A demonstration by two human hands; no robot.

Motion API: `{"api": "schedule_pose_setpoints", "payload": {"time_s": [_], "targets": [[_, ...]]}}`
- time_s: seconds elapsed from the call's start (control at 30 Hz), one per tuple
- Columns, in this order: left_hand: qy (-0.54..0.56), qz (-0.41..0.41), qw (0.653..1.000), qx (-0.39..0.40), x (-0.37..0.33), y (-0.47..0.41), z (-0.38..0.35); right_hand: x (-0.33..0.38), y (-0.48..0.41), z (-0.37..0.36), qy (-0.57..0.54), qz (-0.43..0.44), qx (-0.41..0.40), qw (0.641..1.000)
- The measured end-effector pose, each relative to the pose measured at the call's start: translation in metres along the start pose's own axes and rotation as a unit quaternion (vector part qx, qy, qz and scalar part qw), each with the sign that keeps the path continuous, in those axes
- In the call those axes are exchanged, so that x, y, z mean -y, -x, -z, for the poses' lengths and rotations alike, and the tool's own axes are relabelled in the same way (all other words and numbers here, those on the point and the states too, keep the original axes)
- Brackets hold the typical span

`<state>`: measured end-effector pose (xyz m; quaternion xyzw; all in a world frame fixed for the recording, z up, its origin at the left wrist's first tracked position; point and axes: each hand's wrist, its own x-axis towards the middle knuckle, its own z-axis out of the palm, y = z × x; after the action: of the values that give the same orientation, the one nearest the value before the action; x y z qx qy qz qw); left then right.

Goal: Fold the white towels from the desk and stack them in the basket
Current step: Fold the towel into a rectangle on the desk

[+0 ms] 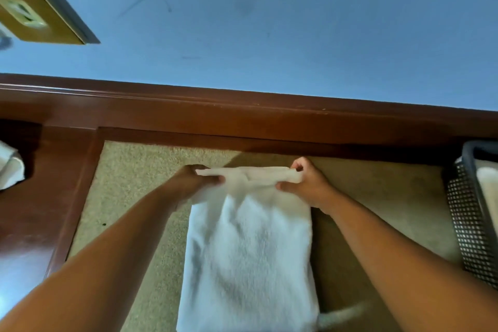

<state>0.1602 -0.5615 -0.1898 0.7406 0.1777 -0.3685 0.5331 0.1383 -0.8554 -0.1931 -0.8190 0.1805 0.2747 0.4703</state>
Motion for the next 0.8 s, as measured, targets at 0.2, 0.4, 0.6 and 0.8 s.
{"api": "schedule_pose_setpoints", "payload": {"time_s": [0.2, 0.4, 0.6, 0.8], "targets": [[0.037, -0.188, 0.981, -0.022, -0.036, 0.114, 0.015, 0.049, 0.115, 0.03, -0.018, 0.141, -0.087, 0.986], [-0.1, -0.463, 0.88, -0.019, -0.055, 0.253, 0.038, 0.074, 0.24, 0.042, 0.143, 0.387, -0.199, 0.889], [-0.264, -0.499, 0.821, -0.086, 0.065, 0.249, 0.025, -0.015, 0.252, -0.045, 0.303, 0.414, -0.272, 0.814], [-0.294, -0.149, 0.943, -0.04, 0.242, 0.211, -0.006, -0.13, 0.243, -0.143, 0.21, 0.102, -0.08, 0.969]]}}
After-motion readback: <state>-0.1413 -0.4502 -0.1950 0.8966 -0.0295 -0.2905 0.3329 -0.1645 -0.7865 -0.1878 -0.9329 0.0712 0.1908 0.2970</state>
